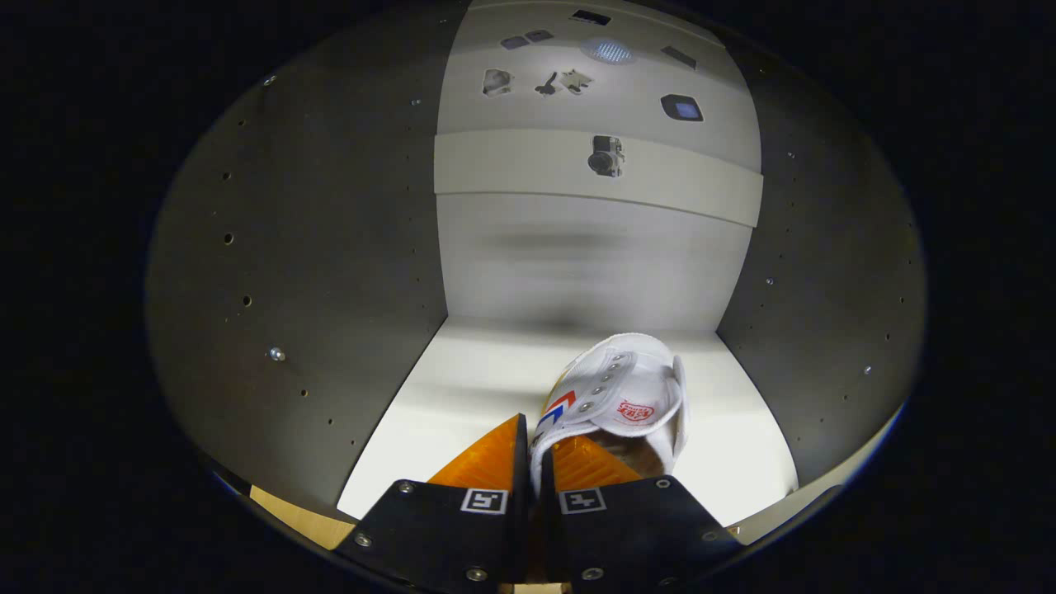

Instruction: Open the shoe cabinet door, grab the shoes and put them into the shoe cabinet, then close the shoe cabinet door.

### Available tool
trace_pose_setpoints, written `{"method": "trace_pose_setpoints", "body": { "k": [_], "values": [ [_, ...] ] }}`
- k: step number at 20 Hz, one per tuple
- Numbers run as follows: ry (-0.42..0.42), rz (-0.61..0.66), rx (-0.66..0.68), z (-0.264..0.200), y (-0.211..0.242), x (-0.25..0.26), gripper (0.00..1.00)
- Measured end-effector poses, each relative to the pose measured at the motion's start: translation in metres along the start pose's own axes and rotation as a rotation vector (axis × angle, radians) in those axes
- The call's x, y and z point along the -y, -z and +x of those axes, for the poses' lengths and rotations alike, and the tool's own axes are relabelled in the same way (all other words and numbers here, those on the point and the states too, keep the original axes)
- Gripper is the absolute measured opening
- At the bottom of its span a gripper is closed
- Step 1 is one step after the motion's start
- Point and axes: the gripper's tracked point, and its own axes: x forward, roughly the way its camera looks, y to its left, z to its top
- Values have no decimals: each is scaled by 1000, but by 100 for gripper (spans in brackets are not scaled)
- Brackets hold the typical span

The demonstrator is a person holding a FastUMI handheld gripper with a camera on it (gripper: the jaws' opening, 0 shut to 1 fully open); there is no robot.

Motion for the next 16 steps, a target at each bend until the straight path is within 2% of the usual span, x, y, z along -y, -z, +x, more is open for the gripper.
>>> {"method": "trace_pose_setpoints", "body": {
  "k": [2,3,6,10,16],
  "values": [
    [2,2,8,-9,-3,-4,16],
    [5,8,4,-15,-3,-1,30],
    [16,27,2,-29,-2,0,45],
    [25,26,17,-61,-1,-2,48],
    [41,1,103,-133,0,-14,49]
  ]
}}
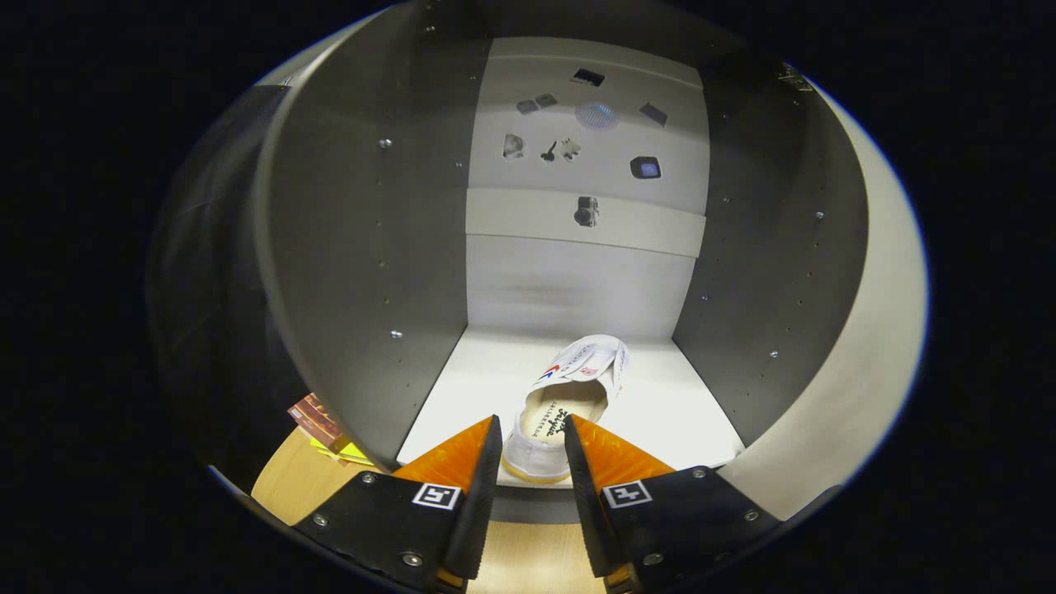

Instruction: Open the shoe cabinet door, grab the shoes and put them into the shoe cabinet, then close the shoe cabinet door.

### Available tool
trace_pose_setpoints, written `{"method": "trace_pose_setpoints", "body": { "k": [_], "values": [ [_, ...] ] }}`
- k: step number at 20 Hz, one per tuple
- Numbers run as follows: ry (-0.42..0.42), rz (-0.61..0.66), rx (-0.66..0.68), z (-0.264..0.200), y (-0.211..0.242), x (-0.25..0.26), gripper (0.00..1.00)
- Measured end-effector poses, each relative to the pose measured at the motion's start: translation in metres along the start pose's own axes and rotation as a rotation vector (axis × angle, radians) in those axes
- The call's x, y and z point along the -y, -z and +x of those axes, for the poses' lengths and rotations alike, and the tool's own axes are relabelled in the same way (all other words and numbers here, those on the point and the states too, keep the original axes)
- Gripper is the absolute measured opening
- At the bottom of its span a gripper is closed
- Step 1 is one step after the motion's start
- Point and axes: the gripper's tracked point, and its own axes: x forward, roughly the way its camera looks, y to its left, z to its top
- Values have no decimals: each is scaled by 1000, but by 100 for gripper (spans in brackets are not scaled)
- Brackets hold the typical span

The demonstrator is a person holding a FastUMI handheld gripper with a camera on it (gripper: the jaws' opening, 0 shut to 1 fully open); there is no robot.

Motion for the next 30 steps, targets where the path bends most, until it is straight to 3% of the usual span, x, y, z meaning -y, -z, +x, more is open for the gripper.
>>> {"method": "trace_pose_setpoints", "body": {
  "k": [8,13,19,30],
  "values": [
    [41,-10,44,-103,13,-4,49],
    [40,-13,55,-169,34,-4,72],
    [-12,-11,93,-235,46,6,86],
    [-73,7,173,-338,64,56,93]
  ]
}}
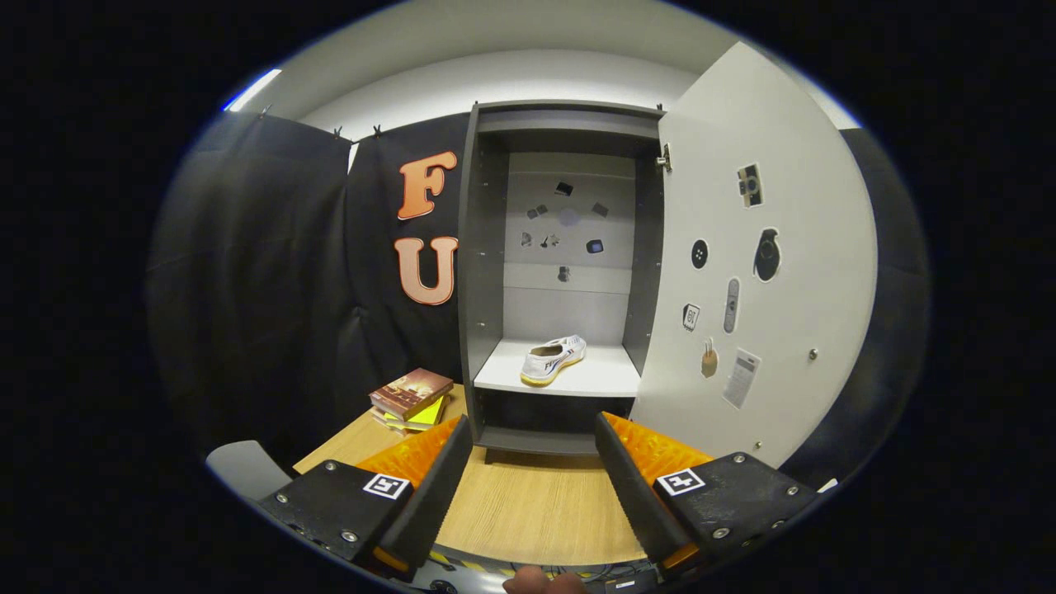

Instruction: Open the shoe cabinet door, grab the shoes and put them into the shoe cabinet, then close the shoe cabinet door.

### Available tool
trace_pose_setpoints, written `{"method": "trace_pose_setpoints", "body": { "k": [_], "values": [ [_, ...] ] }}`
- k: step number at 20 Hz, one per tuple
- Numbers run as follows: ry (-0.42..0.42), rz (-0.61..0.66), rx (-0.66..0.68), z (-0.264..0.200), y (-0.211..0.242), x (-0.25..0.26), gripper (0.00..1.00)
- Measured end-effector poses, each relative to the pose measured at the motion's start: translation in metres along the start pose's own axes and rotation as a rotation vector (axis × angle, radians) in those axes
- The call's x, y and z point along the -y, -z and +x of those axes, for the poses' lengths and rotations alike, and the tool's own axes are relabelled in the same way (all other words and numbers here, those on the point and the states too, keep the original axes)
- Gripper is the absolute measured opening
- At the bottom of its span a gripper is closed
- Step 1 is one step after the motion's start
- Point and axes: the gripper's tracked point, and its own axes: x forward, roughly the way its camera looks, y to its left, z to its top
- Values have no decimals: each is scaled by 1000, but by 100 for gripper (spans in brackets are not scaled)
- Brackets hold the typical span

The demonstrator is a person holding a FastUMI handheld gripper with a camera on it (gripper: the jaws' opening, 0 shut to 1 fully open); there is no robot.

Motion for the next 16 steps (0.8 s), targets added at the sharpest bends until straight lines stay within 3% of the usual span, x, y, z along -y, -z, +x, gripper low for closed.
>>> {"method": "trace_pose_setpoints", "body": {
  "k": [5,16],
  "values": [
    [-25,25,55,-42,2,41,94],
    [147,117,72,-62,16,200,94]
  ]
}}
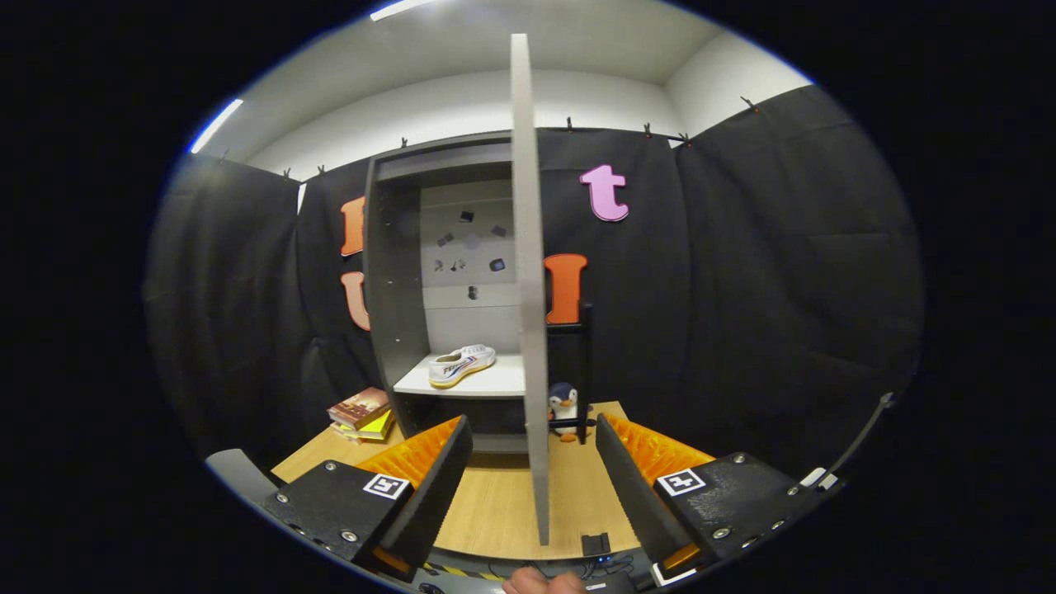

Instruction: Open the shoe cabinet door, grab the shoes and put them into the shoe cabinet, then close the shoe cabinet door.

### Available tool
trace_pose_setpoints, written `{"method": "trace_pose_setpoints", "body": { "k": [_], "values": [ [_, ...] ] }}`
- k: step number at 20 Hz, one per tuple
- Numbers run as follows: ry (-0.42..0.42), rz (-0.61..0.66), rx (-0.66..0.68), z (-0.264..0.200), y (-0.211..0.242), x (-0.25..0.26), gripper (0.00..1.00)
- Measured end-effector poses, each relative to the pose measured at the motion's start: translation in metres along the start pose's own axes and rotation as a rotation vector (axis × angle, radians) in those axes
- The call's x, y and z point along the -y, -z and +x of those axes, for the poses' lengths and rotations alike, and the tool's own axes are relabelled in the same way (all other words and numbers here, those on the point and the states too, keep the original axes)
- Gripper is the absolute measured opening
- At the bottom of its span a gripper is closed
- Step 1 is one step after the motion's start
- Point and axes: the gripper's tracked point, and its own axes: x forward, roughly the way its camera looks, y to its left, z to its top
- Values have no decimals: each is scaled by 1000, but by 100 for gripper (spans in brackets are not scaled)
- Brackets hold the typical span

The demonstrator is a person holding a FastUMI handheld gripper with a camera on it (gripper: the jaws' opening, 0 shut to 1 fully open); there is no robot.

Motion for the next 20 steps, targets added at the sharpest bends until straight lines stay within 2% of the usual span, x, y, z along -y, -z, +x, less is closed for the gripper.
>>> {"method": "trace_pose_setpoints", "body": {
  "k": [5,9,12,20],
  "values": [
    [30,17,8,25,-5,37,94],
    [28,-5,-7,43,-3,45,94],
    [26,-27,-1,52,-5,42,93],
    [-91,-29,-18,53,-2,-17,90]
  ]
}}
